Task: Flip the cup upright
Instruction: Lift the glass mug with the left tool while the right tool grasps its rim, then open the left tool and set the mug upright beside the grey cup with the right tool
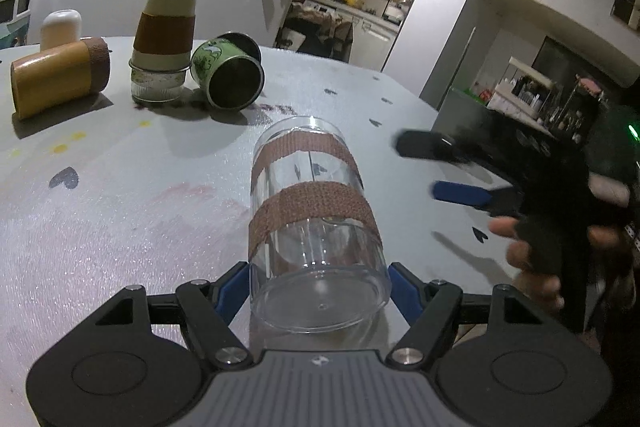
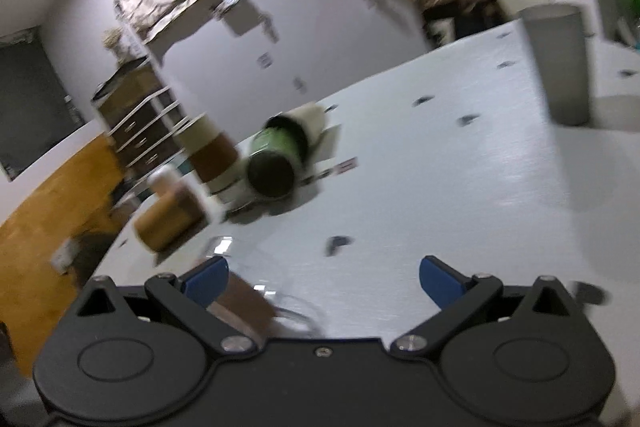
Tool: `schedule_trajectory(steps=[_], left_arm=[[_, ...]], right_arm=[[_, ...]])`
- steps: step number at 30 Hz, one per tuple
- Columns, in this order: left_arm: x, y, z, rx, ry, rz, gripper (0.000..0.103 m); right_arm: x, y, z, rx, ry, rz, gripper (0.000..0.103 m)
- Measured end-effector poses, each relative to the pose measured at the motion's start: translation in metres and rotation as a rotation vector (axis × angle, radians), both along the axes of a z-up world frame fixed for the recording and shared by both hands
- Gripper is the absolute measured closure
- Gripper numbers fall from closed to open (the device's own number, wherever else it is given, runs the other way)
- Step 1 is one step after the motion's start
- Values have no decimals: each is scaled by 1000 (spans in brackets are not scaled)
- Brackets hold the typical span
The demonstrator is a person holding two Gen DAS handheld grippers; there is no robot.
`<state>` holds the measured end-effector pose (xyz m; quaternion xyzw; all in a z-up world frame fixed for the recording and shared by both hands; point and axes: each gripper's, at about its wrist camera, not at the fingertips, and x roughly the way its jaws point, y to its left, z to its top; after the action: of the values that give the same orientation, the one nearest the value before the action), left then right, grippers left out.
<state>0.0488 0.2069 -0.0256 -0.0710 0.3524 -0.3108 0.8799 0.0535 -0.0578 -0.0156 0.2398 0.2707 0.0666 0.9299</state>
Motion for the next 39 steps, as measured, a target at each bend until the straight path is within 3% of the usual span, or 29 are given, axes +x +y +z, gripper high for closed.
schedule_trajectory(steps=[6, 15, 19, 22, 26, 31, 36, 39], left_arm=[[-3, 2, -1, -13, -9, 0, 28], [-4, 4, -2, -20, -11, -1, 28], [-4, 3, -2, -17, -12, -3, 28], [-4, 0, -1, -10, -16, -20, 29], [-2, -7, -4, -8, -50, -38, 30], [-6, -24, -19, 44, -172, -54, 30], [-12, -38, -35, 113, -277, -44, 31], [-16, -40, -39, 136, -329, -48, 31]], right_arm=[[48, 18, -8, 169, 143, 129, 0], [92, 33, -29, 313, 298, 219, 1], [92, 31, -28, 334, 312, 245, 17], [87, 29, -20, 306, 302, 240, 21], [69, 30, 7, 224, 187, 240, 24], [31, 47, 54, 42, -13, 274, 24], [-3, 72, 70, -142, -101, 348, 23], [-18, 84, 73, -273, -141, 362, 18]])
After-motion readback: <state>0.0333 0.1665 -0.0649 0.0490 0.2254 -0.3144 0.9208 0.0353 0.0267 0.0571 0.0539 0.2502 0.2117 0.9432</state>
